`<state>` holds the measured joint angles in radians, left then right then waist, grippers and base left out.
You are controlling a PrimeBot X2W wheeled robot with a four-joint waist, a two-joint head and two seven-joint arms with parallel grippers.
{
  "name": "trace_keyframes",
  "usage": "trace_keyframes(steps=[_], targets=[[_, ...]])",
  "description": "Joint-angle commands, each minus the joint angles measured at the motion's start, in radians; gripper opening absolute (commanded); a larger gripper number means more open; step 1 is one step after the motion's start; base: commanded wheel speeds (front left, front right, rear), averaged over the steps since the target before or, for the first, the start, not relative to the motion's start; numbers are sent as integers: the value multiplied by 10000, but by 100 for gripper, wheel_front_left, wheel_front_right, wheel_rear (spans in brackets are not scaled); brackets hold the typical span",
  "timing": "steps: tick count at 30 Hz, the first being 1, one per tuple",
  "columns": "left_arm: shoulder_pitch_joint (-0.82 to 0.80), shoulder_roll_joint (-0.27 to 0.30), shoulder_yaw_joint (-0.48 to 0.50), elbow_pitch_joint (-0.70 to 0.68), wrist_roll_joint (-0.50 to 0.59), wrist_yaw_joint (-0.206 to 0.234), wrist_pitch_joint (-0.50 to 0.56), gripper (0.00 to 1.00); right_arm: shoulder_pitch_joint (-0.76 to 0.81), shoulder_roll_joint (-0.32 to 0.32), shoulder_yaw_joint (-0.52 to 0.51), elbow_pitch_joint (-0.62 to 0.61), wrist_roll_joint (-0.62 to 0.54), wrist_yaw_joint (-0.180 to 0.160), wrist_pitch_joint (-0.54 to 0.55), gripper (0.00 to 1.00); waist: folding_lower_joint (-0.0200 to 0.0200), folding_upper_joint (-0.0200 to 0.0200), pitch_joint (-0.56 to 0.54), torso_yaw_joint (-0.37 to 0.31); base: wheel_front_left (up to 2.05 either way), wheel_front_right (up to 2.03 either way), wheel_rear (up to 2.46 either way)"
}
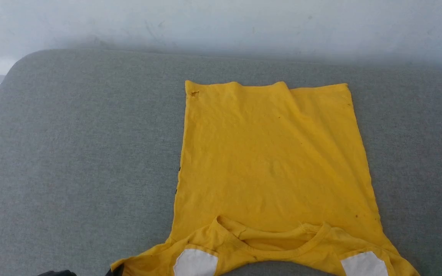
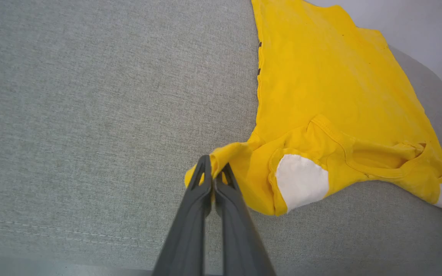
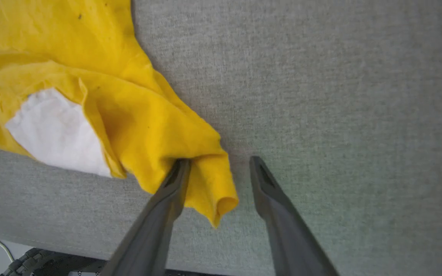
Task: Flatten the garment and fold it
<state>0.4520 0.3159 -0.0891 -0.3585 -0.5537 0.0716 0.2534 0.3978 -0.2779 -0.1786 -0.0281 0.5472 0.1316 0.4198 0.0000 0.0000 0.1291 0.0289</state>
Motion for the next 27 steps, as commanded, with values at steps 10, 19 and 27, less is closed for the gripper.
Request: trace_keyframes(steps=[10, 19, 27], targets=[[-487, -7, 17, -910, 121, -14, -159, 0, -2699, -805, -1952, -3452, 947, -9, 411, 100, 0, 0, 982, 195, 0, 0, 0], [-1281, -51, -321, -1479, 508, -44, -291, 0, -8194, -2155, -1319, -3469, -38, -9, 2291, 100, 0, 0, 2186, 623, 0, 0, 0], [-2007, -257, -818, -1443, 773, -171, -491, 0, -11520, -1505, -148, -786, -1827, -9, 4252, 100, 0, 0, 3283, 1345, 0, 0, 0]])
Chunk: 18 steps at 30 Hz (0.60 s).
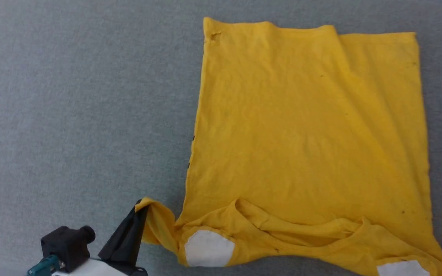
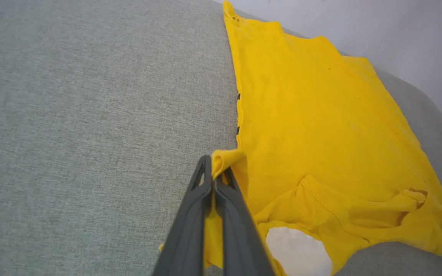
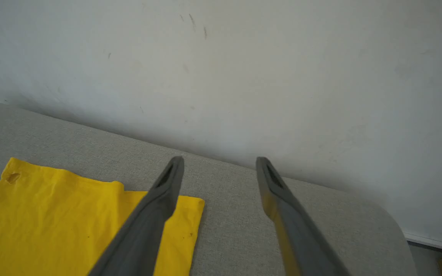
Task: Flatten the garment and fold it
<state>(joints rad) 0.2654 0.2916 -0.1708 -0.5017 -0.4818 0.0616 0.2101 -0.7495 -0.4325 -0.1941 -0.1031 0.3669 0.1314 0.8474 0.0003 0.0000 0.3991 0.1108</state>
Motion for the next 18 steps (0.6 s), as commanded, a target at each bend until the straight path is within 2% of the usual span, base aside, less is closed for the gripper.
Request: trace_keyframes(steps=[1, 6, 10, 18], targets=[[-229, -50, -63, 16, 73, -94, -96, 0, -275, 174, 2, 257, -352, -7, 153, 100, -3, 0, 716, 645, 0, 0, 0], [-584, -271, -359, 210, 110, -201, -325, 0, -863, 841, -349, 1422, -1841, -7, 767, 100, -3, 0, 1293, 1153, 0, 0, 0], [-831, -404, -560, 381, 141, -296, -494, 0, -835, 1100, -710, 1906, -2685, -7, 1005, 100, -3, 0, 1708, 1463, 0, 0, 0], [-1273, -514, -735, 694, 158, -442, -720, 0, -557, 1307, -1379, 2176, -3356, -7, 1402, 100, -3, 0, 2326, 1713, 0, 0, 0]])
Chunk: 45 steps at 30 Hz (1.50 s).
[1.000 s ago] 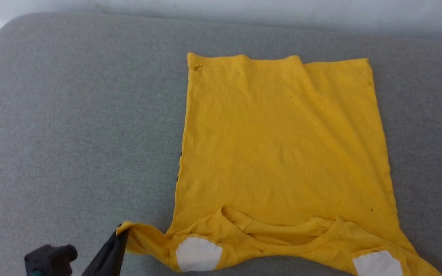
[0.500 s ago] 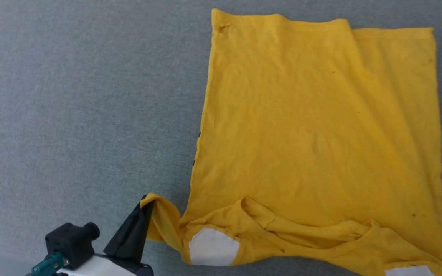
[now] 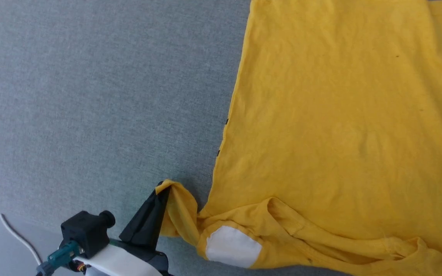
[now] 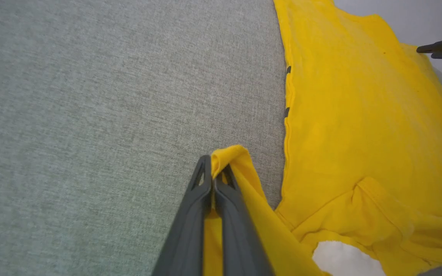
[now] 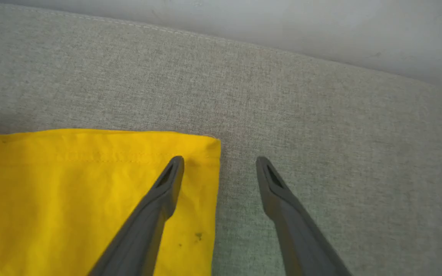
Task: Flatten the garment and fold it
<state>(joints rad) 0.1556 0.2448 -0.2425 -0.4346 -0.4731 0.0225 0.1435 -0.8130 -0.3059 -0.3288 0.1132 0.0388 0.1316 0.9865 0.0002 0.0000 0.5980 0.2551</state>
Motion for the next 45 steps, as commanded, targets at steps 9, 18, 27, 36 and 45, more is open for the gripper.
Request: trace_keyframes(steps=[9, 18, 27, 36, 45], targets=[[-498, -36, -27, 331, 54, -119, -175, 0, 198, 321, -165, -156, -217, -9, 174, 0, -2, 0, 340, 176, 0, 0, 0], [-540, 236, 366, 251, 321, 27, -520, 0, 310, 320, -93, -1024, 1036, -9, -1024, 0, -2, 0, -852, -736, 0, 0, 0], [-365, 542, 740, -47, 637, 202, -849, 0, 2418, 203, -3002, -3167, 2258, -9, -1604, 0, -2, 0, -2065, -2074, 0, 0, 0], [-170, 632, 665, -134, 506, 198, -645, 0, 7170, 2084, -6280, -4819, 4121, -9, -1107, 0, -2, 0, -2218, -2931, 0, 0, 0], [-33, 703, 612, -12, 326, 150, -504, 0, 9575, 2551, -5046, -2772, 5181, -9, -1943, 0, -2, 0, -2228, -3275, 0, 0, 0]])
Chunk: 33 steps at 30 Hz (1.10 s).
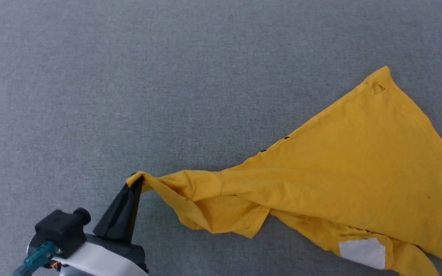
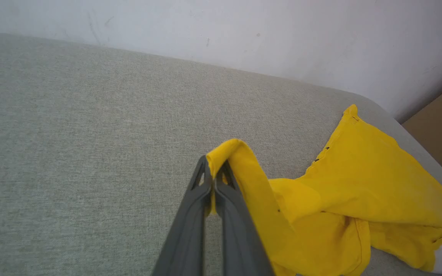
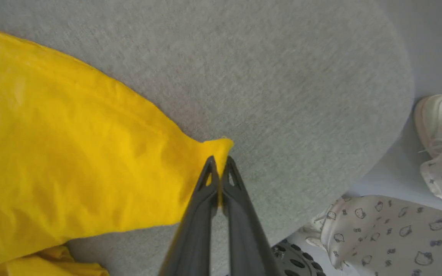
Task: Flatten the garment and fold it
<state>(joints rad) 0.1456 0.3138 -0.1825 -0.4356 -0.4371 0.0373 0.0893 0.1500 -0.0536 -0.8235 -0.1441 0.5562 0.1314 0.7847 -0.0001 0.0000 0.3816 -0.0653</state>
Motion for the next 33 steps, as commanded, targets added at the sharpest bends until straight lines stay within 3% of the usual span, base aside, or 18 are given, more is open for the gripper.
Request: trace_keyframes(steps=[1, 4, 5, 6, 11, 16, 20, 25, 29, 33], targets=[[47, 2, -21, 34, -58, -15, 48, 0, 15, 29, 308, 218, 32, -7, -240, 0, 1, 0, -87, -69, 0, 0, 0], [-4, -25, -108, 153, -115, -54, 82, 0, -74, 30, 1263, 1122, 24, -7, -1230, 0, 1, 0, -185, -61, 0, 0, 0], [-19, -23, -132, 197, -125, -66, 96, 0, -105, 31, 1529, 1231, -127, -7, -1527, 30, 1, 0, -219, -56, 0, 0, 0], [-39, -27, -155, 237, -141, -79, 105, 0, -175, 31, 1628, 1291, -210, -7, -1804, 100, 1, 0, -254, -46, 0, 0, 0], [-146, -67, -303, 372, -199, -184, 57, 0, -297, 32, 1732, -43, -211, -7, -2084, 100, 1, 0, -411, 90, 0, 0, 0], [-207, -111, -421, 331, -163, -215, -44, 0, -540, -18, 1081, -3129, 444, -7, -1109, 100, 1, 0, -396, 315, 0, 0, 0], [-418, -137, -547, 254, -78, -254, -80, 0, -1588, -622, 1074, -4217, 45, -7, -599, 100, 1, 0, -141, 593, 0, 0, 0], [-784, -197, -693, 261, 5, -307, -118, 0, -3320, -1570, 2707, -3353, -987, -7, -498, 100, 1, 0, 265, 838, 0, 0, 0], [-1130, -248, -868, 348, 48, -401, -90, 0, -4501, -2063, 4342, -2004, -1740, -7, -394, 100, 1, 0, 534, 1037, 0, 0, 0], [-1458, -332, -1085, 463, 87, -507, -73, 0, -5289, -2555, 5337, -471, -2254, -7, 4, 100, 1, 0, 749, 1318, 0, 0, 0]])
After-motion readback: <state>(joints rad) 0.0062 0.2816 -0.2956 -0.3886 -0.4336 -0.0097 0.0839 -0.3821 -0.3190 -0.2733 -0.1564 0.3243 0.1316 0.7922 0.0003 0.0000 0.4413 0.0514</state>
